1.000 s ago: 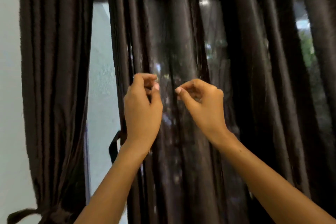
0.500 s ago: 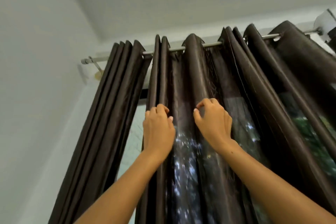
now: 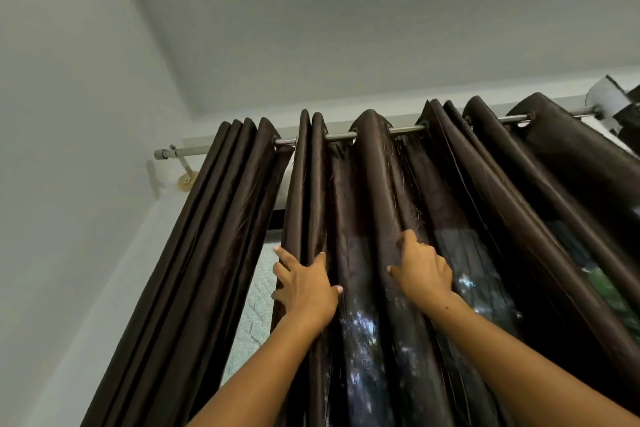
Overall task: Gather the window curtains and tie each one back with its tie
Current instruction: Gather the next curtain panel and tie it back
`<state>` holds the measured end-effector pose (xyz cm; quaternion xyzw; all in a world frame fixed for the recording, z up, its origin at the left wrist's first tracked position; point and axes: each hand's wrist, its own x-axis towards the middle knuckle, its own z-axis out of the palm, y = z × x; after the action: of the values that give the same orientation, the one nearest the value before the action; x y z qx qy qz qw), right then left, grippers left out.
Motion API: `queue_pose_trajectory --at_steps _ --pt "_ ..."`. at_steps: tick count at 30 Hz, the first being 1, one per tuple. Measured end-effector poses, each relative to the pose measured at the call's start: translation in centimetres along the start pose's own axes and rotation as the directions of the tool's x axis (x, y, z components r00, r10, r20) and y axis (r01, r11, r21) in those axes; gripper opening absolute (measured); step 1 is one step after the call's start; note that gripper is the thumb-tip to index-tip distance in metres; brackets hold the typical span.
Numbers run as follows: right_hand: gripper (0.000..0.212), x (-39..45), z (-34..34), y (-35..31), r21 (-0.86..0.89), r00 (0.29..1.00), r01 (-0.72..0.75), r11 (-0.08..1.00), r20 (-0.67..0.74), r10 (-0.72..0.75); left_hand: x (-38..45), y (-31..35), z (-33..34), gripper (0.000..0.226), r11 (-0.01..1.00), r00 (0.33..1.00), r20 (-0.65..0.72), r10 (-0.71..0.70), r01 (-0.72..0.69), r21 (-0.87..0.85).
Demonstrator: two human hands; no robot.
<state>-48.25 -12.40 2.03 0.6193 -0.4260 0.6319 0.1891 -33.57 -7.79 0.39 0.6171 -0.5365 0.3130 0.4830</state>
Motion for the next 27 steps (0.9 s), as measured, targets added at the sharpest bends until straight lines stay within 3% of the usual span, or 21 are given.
queue_pose_trajectory --at_steps 4,8,12,16,19,22,24,25,26,27 --pt "0.043 0.6 1.0 -0.4 -0.052 0.999 0.034 0.998 -0.041 -0.036 0.9 -1.1 -0.1 0.054 0.992 0.997 -0.026 0.070 -0.072 -0.103" --pt "0.021 1.2 1.3 -0.1 -0.139 0.994 0.050 0.989 -0.091 -0.063 1.1 -0.8 0.9 0.049 0.939 0.968 -0.060 0.245 -0.252 -0.234" --pt "0.040 2.0 1.3 0.2 0.015 0.998 0.056 0.998 -0.025 -0.055 0.9 0.3 2.1 0.036 0.828 0.934 -0.134 0.332 -0.357 -0.432" --pt "0.037 3.0 1.9 -2.9 0.232 0.987 0.144 0.962 0.034 -0.156 1.2 0.1 1.7 0.036 0.729 0.926 -0.135 0.352 -0.362 -0.581" --pt "0.029 3.7 1.8 -5.9 0.294 0.974 0.194 0.936 0.053 -0.218 1.2 -0.4 1.3 0.036 0.731 0.918 -0.102 0.383 -0.369 -0.574" --pt "0.024 4.1 0.8 -6.7 0.261 0.933 0.279 0.924 0.153 -0.325 1.0 -1.0 1.3 0.040 0.818 0.926 -0.166 0.338 -0.377 -0.434" --pt "0.026 4.4 0.1 -5.7 0.095 0.937 0.313 0.945 0.132 -0.324 0.7 -1.3 1.1 0.042 0.855 0.923 -0.189 0.334 -0.381 -0.352" --pt "0.027 4.6 0.0 -4.8 -0.109 0.956 0.293 0.950 0.049 -0.290 0.6 -1.3 1.1 0.050 0.861 0.921 -0.182 0.344 -0.386 -0.332" --pt "0.035 4.8 0.0 -3.5 -0.271 0.977 0.195 0.943 -0.030 -0.211 0.5 -1.4 1.0 0.061 0.864 0.922 -0.164 0.351 -0.386 -0.324" --pt "0.051 4.8 0.2 -2.4 -0.317 0.994 0.059 0.947 -0.070 -0.085 0.5 -1.5 1.0 0.075 0.863 0.925 -0.144 0.351 -0.379 -0.335"
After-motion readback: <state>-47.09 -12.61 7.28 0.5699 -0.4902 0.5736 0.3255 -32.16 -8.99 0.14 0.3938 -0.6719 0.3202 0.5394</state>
